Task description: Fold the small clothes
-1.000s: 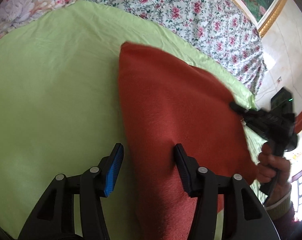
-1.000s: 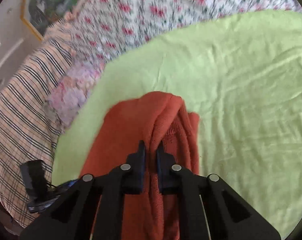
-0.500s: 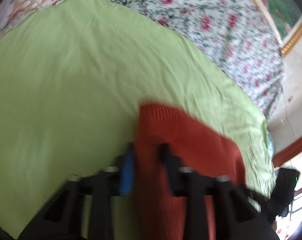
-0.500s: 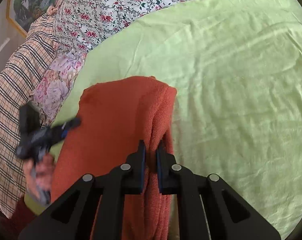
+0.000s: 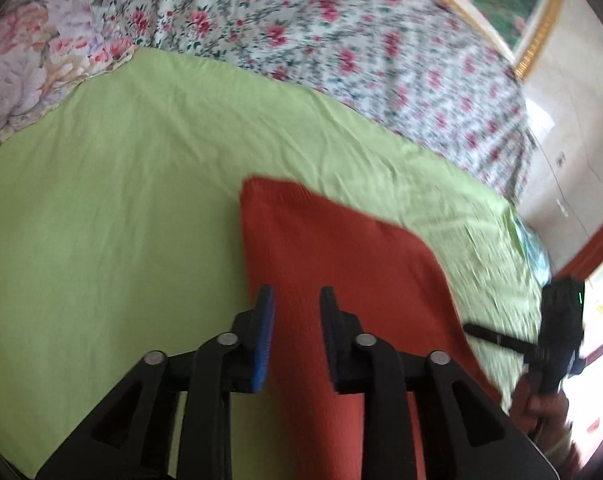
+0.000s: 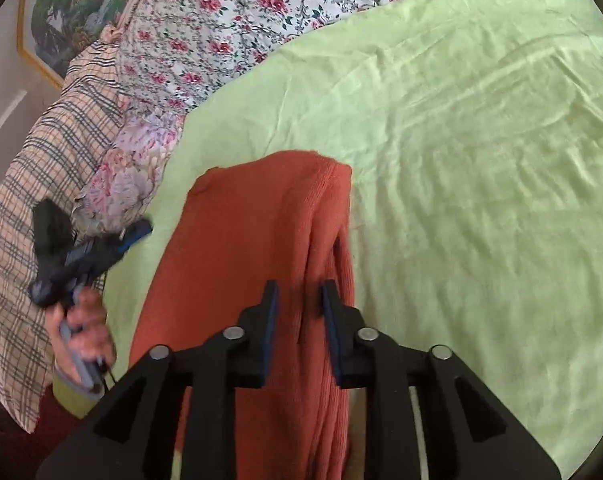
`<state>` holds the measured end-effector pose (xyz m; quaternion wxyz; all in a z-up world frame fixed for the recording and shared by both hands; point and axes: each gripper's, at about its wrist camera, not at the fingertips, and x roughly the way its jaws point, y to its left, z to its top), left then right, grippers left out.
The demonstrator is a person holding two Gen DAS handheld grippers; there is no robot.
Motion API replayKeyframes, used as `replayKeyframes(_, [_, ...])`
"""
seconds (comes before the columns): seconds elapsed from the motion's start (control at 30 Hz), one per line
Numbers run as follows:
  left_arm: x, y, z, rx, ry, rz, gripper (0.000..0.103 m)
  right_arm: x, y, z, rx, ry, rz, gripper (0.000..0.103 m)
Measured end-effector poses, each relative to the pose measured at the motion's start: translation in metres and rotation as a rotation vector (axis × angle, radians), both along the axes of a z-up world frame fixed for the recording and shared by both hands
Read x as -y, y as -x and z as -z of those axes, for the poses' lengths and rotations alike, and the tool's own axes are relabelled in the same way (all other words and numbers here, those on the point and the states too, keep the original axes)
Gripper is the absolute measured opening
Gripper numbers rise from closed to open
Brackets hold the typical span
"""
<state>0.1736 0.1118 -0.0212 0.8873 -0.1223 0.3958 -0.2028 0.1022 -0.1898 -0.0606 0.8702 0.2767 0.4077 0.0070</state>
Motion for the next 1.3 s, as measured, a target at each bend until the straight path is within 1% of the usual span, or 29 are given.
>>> replayKeyframes(0.03, [0.000,0.022,0.001,0.013,-0.017,0.012,0.041,-0.003,0.012,-0.002,0.004,0.002,-0.009,0.035])
replayKeyframes(0.07, [0.002,0.047,0.002,0.031,-0.045,0.020,0.044,-0.004,0.019,-0.002,0.004,0.005,-0.015,0.039])
replayKeyframes(0.13, [0.004,0.085,0.007,0.058,-0.091,0.034,0.052,-0.010,0.039,-0.002,0.001,0.013,-0.024,0.041])
replayKeyframes(0.2, [0.008,0.116,0.013,0.072,-0.140,0.048,0.057,-0.013,0.059,0.000,-0.004,0.008,-0.035,0.041])
replayKeyframes(0.27, [0.014,0.142,0.024,0.082,-0.179,0.081,0.060,-0.020,0.073,0.004,-0.012,0.006,-0.052,0.041])
replayKeyframes(0.37, [0.021,0.161,0.035,0.099,-0.228,0.101,0.062,-0.035,0.078,0.013,-0.040,0.017,-0.093,0.041])
replayKeyframes(0.4, [0.025,0.163,0.039,0.099,-0.247,0.099,0.062,-0.039,0.077,0.014,-0.041,0.027,-0.103,0.037])
replayKeyframes(0.43, [0.028,0.164,0.042,0.101,-0.259,0.101,0.062,-0.044,0.075,0.015,-0.046,0.042,-0.113,0.029])
replayKeyframes(0.47, [0.031,0.163,0.045,0.105,-0.275,0.100,0.062,-0.046,0.072,0.015,-0.054,0.045,-0.119,0.004])
replayKeyframes(0.5, [0.034,0.163,0.048,0.108,-0.295,0.096,0.062,-0.048,0.068,0.013,-0.058,0.039,-0.119,0.005])
replayKeyframes(0.53, [0.038,0.162,0.050,0.114,-0.321,0.092,0.062,-0.049,0.065,0.006,-0.037,0.023,-0.118,0.005])
replayKeyframes(0.57, [0.041,0.162,0.051,0.124,-0.347,0.090,0.062,-0.048,0.065,-0.004,0.003,0.000,-0.116,0.005])
replayKeyframes(0.63, [0.044,0.165,0.051,0.145,-0.374,0.091,0.056,-0.043,0.071,-0.028,0.101,-0.061,-0.103,0.005])
replayKeyframes(0.67, [0.043,0.166,0.050,0.151,-0.371,0.078,0.052,-0.039,0.074,-0.039,0.145,-0.097,-0.094,0.005])
replayKeyframes(0.73, [0.037,0.161,0.050,0.117,-0.336,0.037,0.029,-0.035,0.078,-0.048,0.172,-0.118,-0.084,0.005])
replayKeyframes(0.8, [0.033,0.158,0.052,0.093,-0.312,0.033,0.026,-0.035,0.080,-0.046,0.141,-0.063,-0.068,0.005])
replayKeyframes(0.87, [0.035,0.162,0.053,0.106,-0.343,0.025,0.023,-0.032,0.081,-0.035,0.111,-0.088,-0.051,0.005])
replayKeyframes(0.9, [0.034,0.163,0.054,0.100,-0.348,0.017,0.020,-0.030,0.083,-0.029,0.105,-0.113,-0.042,0.005])
replayKeyframes(0.93, [0.031,0.161,0.056,0.077,-0.337,0.004,0.018,-0.031,0.085,-0.026,0.101,-0.108,-0.040,0.005])
replayKeyframes(1.0, [0.020,0.153,0.062,0.009,-0.276,-0.032,0.018,-0.036,0.085,-0.023,0.073,-0.035,-0.040,0.005])
replayKeyframes(1.07, [0.006,0.145,0.070,-0.068,-0.179,-0.067,0.018,-0.037,0.084,-0.009,0.002,0.050,-0.034,0.005])
replayKeyframes(1.1, [0.000,0.143,0.073,-0.090,-0.135,-0.078,0.018,-0.036,0.083,-0.001,-0.028,0.075,-0.028,0.005])
replayKeyframes(1.13, [-0.003,0.143,0.073,-0.098,-0.112,-0.083,0.018,-0.037,0.084,0.010,-0.063,0.104,-0.025,0.004])
replayKeyframes(1.17, [-0.004,0.144,0.073,-0.099,-0.110,-0.081,0.018,-0.036,0.085,0.018,-0.076,0.105,-0.025,0.004])
replayKeyframes(1.2, [-0.002,0.145,0.071,-0.096,-0.126,-0.073,0.018,-0.037,0.087,0.022,-0.075,0.095,-0.024,0.004])
replayKeyframes(1.23, [-0.001,0.147,0.070,-0.092,-0.144,-0.062,0.018,-0.038,0.089,0.023,-0.069,0.087,-0.023,0.004])
replayKeyframes(1.3, [0.000,0.155,0.063,-0.078,-0.171,-0.033,0.017,-0.041,0.091,0.017,-0.070,0.111,-0.027,0.005])
